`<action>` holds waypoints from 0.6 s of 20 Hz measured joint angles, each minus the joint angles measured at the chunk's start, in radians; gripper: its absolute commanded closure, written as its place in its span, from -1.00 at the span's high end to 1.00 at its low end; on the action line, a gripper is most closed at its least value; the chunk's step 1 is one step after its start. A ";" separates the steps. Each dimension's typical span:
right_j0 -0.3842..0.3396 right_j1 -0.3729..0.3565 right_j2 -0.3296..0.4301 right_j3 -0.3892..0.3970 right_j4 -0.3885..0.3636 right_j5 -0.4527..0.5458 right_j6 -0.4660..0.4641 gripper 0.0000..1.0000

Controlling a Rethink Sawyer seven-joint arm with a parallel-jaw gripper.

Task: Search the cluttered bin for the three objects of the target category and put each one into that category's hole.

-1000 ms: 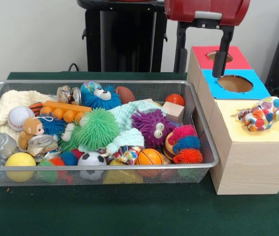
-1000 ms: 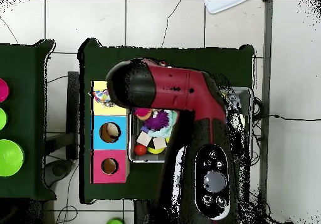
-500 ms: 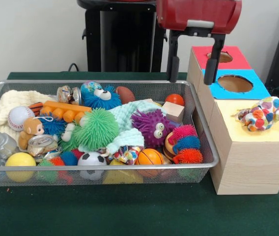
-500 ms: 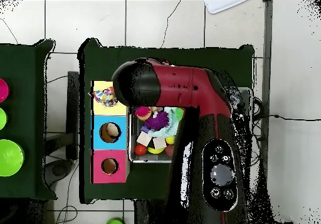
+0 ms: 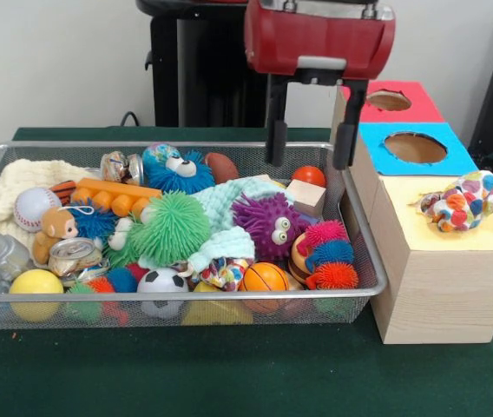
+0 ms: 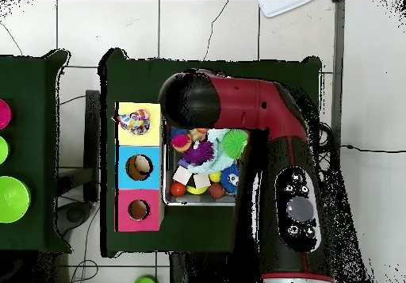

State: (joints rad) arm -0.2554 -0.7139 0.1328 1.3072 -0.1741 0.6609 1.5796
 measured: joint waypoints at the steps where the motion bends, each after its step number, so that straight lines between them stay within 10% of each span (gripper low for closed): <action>1: -0.003 0.001 0.003 -0.001 -0.003 0.000 0.000 1.00; 12: -0.084 0.052 0.075 -0.024 -0.065 -0.001 0.000 1.00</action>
State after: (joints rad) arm -0.3397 -0.6614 0.2078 1.2832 -0.2389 0.6602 1.5796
